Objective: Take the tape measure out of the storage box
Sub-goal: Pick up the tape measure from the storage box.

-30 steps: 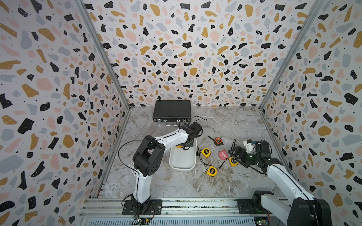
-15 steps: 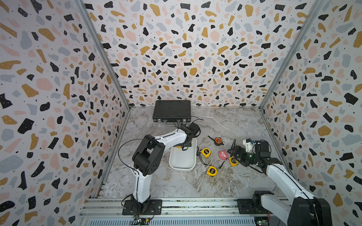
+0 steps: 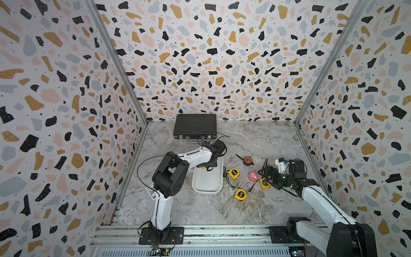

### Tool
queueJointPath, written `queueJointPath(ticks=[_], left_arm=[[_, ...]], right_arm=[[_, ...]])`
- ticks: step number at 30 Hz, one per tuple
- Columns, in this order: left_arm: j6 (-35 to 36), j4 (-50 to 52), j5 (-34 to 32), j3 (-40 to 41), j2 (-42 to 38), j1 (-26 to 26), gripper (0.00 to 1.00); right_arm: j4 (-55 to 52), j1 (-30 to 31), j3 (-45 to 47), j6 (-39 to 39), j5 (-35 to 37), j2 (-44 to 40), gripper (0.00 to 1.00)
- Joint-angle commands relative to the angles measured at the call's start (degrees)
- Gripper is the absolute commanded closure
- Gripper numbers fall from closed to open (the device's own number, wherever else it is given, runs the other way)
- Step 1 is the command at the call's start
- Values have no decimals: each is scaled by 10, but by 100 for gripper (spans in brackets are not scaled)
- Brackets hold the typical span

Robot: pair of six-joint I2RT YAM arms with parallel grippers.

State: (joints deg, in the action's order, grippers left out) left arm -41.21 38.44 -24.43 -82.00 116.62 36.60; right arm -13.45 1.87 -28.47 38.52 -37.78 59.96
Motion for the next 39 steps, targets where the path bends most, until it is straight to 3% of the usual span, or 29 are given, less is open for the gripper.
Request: queueJointPath(ticks=[1,11,18,22,25,26,39], left_arm=[[-7,-5,12,4,10,-7,24],[-5,-17,34,2,16,-8,31],[-10,-19,69,1,26,-14,46],[-15,-15,86,1,27,-14,68],[-21,-13,95,3,17,-14,96],[-23,-12,97,6,12,-14,100],[-72,15,118,38,-120,-2,100]], right_arm=[[0,4,-23,-5,3,1,9],[8,10,-24,-3,6,9,9],[10,13,-24,-2,6,10,9],[9,15,-25,-2,5,9,9],[8,16,-27,-3,3,6,9],[7,16,-27,-2,3,5,9],[53,54,-16,27,8,-17,9]])
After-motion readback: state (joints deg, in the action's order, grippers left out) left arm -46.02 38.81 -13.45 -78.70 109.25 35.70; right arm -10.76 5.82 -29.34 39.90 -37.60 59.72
